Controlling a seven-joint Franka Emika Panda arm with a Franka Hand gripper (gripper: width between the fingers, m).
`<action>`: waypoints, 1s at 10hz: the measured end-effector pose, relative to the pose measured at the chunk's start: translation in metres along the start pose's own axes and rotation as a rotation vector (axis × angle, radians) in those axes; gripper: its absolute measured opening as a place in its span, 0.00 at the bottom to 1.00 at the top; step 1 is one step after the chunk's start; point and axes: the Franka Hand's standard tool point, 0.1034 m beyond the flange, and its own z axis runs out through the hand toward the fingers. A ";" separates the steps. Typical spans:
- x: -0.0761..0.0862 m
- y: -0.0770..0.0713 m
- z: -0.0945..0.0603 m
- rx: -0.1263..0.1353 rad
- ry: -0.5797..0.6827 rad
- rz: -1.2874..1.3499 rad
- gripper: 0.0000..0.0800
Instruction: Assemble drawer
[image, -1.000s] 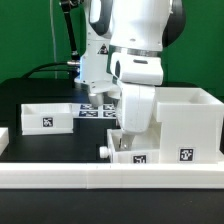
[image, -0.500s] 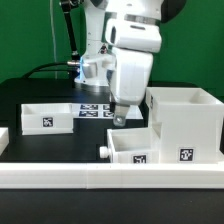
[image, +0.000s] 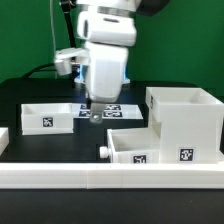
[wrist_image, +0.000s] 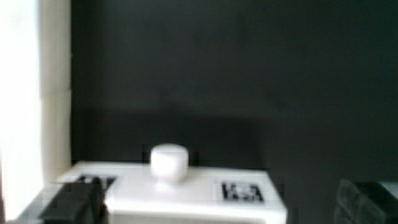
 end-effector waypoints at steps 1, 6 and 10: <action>-0.009 0.006 0.003 0.010 0.038 -0.008 0.81; -0.013 0.016 0.016 0.061 0.173 0.015 0.81; -0.016 0.013 0.025 0.036 0.166 0.026 0.81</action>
Offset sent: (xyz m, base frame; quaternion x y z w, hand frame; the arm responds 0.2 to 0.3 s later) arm 0.0278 0.0232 -0.0060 0.0181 0.2180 0.0030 0.9758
